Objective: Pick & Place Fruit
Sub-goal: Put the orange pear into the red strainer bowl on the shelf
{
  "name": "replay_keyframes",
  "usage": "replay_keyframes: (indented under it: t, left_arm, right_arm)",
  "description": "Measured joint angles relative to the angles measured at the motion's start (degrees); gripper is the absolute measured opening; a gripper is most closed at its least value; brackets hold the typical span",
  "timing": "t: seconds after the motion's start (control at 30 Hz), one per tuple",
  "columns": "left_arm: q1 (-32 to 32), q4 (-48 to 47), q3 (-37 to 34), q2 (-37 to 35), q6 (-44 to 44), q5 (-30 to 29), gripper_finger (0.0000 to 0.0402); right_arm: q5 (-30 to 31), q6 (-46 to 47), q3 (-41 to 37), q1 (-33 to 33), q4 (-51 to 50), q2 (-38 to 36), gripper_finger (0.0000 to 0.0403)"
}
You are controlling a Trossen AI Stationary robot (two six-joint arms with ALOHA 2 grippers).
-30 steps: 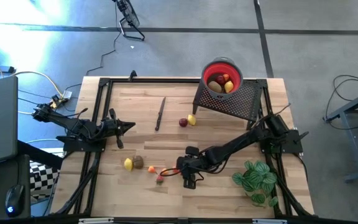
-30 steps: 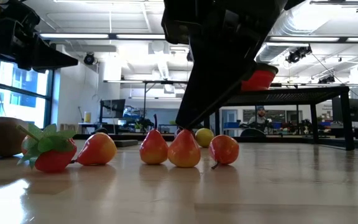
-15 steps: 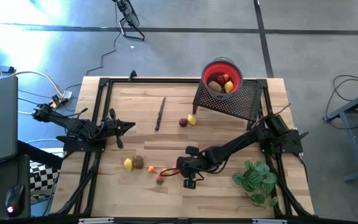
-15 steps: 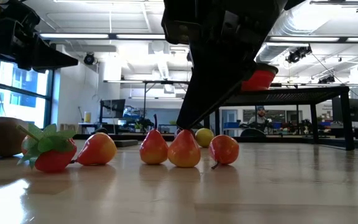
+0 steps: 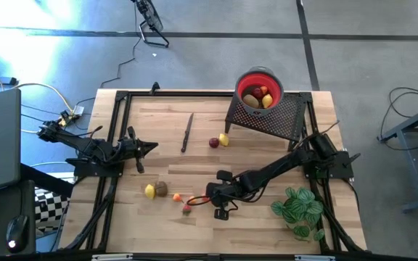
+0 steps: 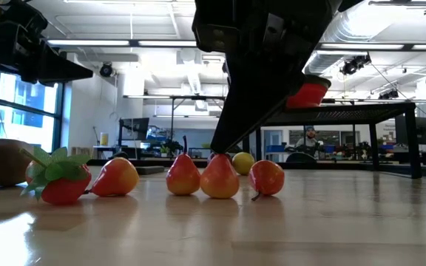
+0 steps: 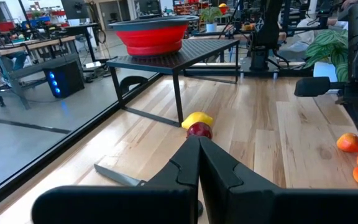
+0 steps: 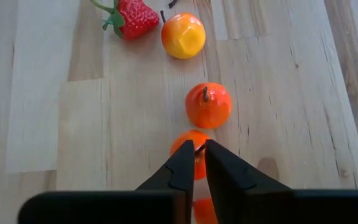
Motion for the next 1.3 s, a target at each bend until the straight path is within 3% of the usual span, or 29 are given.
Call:
replay_keyframes:
  t: [0.2, 1.3]
  left_arm:
    - [0.0, 0.0, 0.0, 0.0, 0.0, 0.0, 0.0]
    - [0.0, 0.0, 0.0, 0.0, 0.0, 0.0, 0.0]
  right_arm:
    - [0.0, 0.0, 0.0, 0.0, 0.0, 0.0, 0.0006]
    - [-1.9, 1.3, 0.0, 0.0, 0.0, -0.3, 0.0003]
